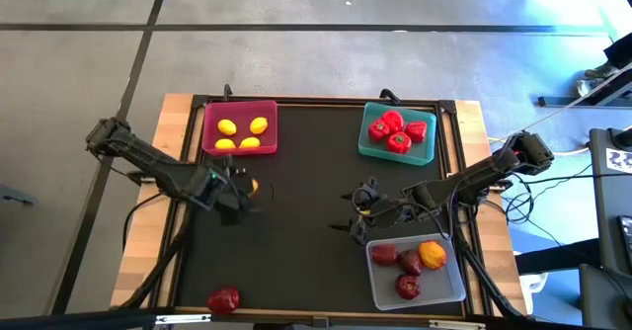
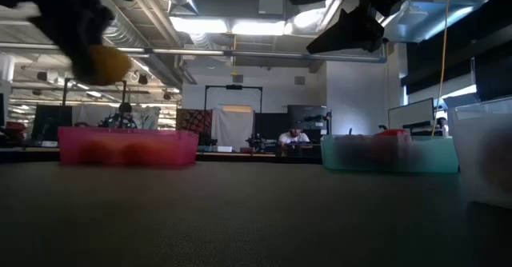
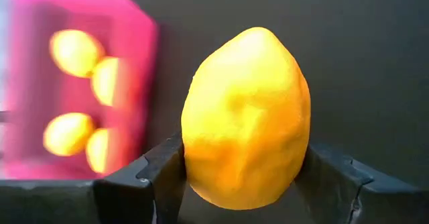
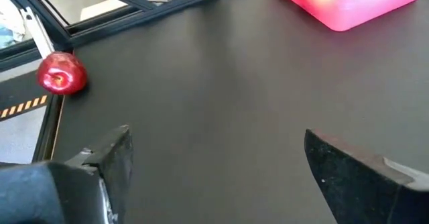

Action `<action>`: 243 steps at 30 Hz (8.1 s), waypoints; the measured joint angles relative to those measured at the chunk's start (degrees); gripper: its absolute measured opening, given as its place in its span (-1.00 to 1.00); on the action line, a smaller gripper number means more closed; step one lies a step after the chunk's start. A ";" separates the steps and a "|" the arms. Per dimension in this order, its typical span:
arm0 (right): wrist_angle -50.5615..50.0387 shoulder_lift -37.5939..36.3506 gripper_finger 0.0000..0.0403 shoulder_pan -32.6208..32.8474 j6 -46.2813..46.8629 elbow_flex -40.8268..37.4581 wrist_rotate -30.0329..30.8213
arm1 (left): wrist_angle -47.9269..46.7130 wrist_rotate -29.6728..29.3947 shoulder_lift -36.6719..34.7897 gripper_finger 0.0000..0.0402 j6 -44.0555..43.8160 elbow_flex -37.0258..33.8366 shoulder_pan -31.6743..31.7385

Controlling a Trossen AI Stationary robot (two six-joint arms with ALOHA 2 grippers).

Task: Sort produce into baskets
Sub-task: Put the lemon into the pink bin, then put the apple into the transparent bin

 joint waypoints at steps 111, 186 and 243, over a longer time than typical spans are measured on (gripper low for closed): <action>-0.60 0.00 0.74 0.02 0.79 0.00 -1.69 | 34.79 24.06 0.23 0.91 -4.51 -1.31 -17.13; -0.42 0.00 0.74 0.02 0.79 0.00 -1.51 | 61.26 30.73 18.62 0.47 -33.16 -11.89 -34.45; 37.36 21.27 0.73 0.00 -15.82 12.52 -3.76 | 89.71 -17.30 2.31 0.49 10.49 -11.80 -10.22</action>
